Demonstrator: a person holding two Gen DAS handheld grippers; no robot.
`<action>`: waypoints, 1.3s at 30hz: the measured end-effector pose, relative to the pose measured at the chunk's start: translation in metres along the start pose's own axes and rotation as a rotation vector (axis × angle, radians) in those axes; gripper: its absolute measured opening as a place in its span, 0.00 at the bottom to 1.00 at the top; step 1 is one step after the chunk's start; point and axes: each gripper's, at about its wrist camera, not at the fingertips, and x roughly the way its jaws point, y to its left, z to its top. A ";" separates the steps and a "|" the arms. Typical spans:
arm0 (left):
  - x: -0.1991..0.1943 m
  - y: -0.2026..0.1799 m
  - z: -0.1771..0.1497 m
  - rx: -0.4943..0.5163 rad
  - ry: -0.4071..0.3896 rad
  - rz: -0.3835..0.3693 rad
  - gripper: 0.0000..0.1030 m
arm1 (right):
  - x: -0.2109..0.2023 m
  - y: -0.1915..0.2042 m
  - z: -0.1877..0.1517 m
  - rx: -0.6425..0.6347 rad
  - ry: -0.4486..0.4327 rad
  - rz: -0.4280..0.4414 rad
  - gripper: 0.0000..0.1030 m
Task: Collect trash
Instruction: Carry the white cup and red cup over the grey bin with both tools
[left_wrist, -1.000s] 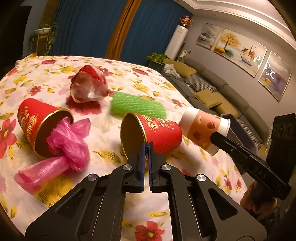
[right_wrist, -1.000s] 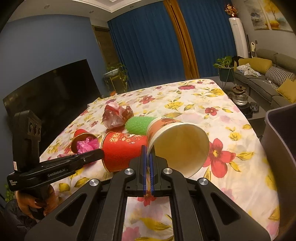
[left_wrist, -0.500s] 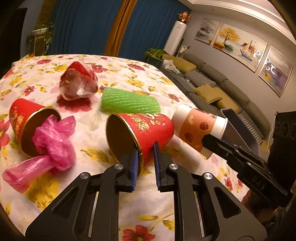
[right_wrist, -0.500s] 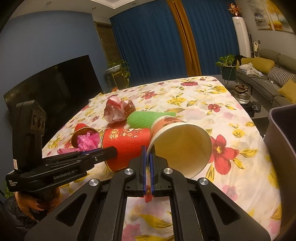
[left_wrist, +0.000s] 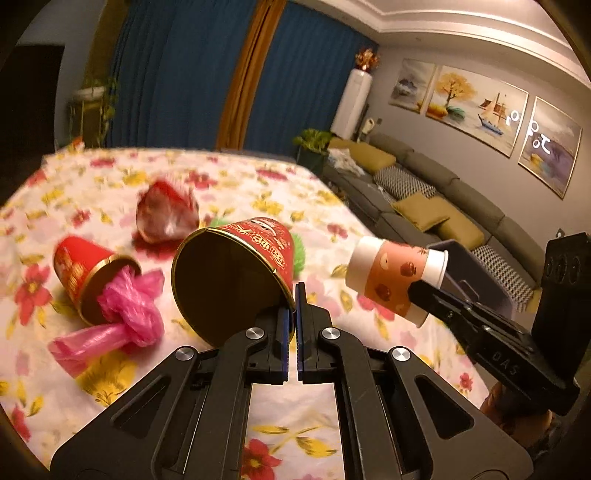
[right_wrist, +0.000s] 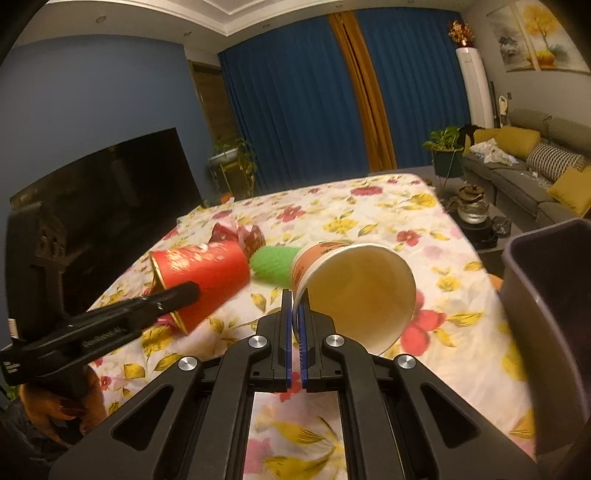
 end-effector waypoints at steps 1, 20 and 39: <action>-0.003 -0.003 0.001 0.008 -0.009 0.004 0.02 | -0.004 0.000 0.001 -0.003 -0.006 -0.006 0.04; 0.015 -0.165 -0.004 0.195 -0.035 -0.156 0.02 | -0.118 -0.080 -0.001 0.036 -0.142 -0.219 0.04; 0.089 -0.263 -0.013 0.282 0.023 -0.305 0.02 | -0.167 -0.173 -0.010 0.161 -0.211 -0.369 0.04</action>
